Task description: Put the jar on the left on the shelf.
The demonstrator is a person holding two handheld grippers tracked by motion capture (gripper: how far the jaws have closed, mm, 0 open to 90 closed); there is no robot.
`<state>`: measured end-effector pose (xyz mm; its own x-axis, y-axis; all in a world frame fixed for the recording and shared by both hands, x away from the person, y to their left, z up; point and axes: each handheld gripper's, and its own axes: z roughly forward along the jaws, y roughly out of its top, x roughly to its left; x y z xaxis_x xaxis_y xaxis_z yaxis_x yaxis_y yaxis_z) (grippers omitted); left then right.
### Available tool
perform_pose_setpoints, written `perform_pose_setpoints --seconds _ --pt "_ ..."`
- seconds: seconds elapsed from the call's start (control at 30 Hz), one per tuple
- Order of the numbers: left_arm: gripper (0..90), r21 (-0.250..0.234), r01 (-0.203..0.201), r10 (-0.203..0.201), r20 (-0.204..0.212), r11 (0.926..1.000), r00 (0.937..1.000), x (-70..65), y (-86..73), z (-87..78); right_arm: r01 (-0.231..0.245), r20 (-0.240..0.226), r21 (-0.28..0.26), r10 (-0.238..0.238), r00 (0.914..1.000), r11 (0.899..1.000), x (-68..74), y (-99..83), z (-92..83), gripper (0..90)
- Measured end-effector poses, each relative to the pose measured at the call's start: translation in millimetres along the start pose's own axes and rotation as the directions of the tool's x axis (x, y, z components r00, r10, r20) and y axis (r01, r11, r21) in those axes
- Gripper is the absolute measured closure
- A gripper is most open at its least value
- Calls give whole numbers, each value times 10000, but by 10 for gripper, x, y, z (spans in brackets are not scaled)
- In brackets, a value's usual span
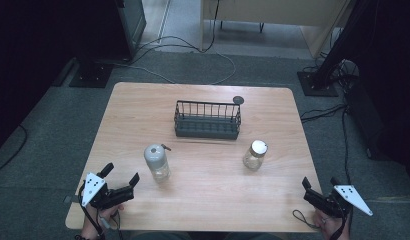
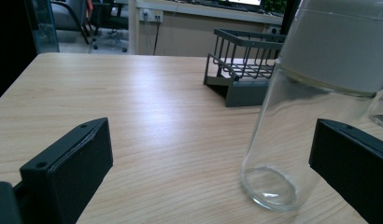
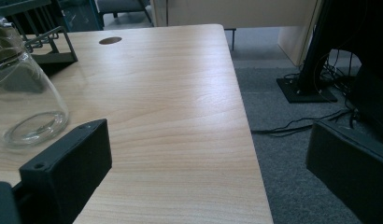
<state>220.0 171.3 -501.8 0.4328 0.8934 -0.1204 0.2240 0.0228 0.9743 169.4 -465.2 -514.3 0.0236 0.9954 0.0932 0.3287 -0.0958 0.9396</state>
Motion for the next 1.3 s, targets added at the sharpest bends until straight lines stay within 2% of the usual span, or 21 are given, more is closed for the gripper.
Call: perform_pose_setpoints --seconds 0.37,0.47,0.5,0.53,0.57,0.63,1.1,1.3 --pt "0 148 -234 228 394 9996 9990 -110 -6 53 -1 -11 -14 1 10000 10000 2 -2 -5 0" --pt "0 148 -234 228 394 9996 9990 -110 -6 53 -3 -9 -14 3 10000 10000 2 -2 -5 0" --pt "0 131 -229 221 582 9997 9981 -128 -7 54 -3 -9 -14 3 10000 10000 2 -2 -5 0" --pt "0 131 -229 221 582 9997 9981 -128 -7 54 -11 -2 -21 11 10000 10000 1 -2 -5 0" --pt "0 40 -278 273 899 9996 9956 -167 -7 56 -10 -2 -22 10 10000 10000 1 -2 -5 0" --pt "0 57 -370 362 1026 9993 9941 -193 -6 60 -21 -1 -13 21 10000 10000 0 -2 -5 0" --pt "0 204 -398 368 1325 9990 9905 -288 -24 140 -20 12 -17 20 10000 10000 1 -2 -6 0" --pt "0 251 -385 349 1303 9989 9909 -305 -27 163 -7 12 -29 7 10000 10000 2 -3 -7 0"
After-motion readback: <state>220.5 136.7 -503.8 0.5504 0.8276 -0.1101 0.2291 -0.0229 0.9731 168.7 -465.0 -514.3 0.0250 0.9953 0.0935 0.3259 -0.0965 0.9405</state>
